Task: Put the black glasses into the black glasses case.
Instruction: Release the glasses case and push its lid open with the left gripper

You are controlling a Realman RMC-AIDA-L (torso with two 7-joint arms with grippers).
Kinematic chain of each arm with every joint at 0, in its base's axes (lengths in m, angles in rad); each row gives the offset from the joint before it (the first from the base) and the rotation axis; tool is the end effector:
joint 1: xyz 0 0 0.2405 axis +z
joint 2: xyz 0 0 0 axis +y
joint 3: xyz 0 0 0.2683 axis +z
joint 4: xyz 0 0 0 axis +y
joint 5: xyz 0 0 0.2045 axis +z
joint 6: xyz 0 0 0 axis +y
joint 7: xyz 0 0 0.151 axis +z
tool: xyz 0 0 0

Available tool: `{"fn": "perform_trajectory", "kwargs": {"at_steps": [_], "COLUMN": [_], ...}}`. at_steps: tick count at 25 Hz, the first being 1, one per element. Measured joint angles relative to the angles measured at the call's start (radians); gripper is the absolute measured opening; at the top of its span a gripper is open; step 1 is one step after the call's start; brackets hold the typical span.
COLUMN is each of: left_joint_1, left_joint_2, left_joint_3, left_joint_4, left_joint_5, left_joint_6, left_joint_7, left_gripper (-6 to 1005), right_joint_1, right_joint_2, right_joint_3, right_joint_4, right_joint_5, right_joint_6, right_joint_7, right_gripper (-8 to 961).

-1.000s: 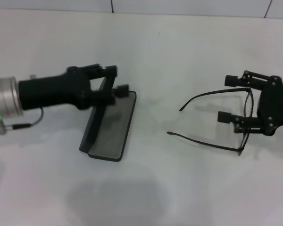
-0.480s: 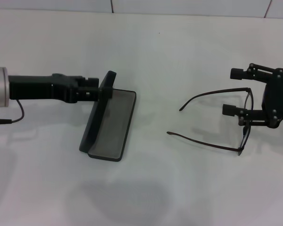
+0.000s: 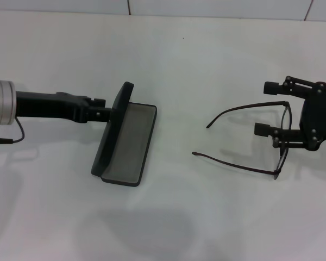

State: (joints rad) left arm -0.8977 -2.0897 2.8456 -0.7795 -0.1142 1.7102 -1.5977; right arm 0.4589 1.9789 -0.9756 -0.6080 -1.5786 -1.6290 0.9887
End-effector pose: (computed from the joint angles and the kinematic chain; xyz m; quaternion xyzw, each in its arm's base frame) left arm -0.2735 0.3582 0.0146 -0.8961 -0.4010 -0.1485 0.1186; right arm 0.2531 0.3217 0.0125 -0.9385 0.0128 0.3064 0.1586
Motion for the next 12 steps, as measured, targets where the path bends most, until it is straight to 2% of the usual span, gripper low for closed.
{"fn": "perform_trajectory", "kwargs": {"at_steps": [12], "left_joint_1": [-0.018], "left_joint_2": [-0.001], "left_joint_3": [0.0], "left_joint_4": [0.02], "left_joint_5": [0.061], "left_joint_6": [-0.034], "left_joint_7": [0.018], "left_gripper": [767], "right_joint_1": [-0.001], "right_joint_2": [0.006], "right_joint_3": [-0.005], "right_joint_4": [0.001], "right_joint_5": [0.0], "right_joint_6": [-0.006], "right_joint_7": [-0.001], "right_gripper": [828]}}
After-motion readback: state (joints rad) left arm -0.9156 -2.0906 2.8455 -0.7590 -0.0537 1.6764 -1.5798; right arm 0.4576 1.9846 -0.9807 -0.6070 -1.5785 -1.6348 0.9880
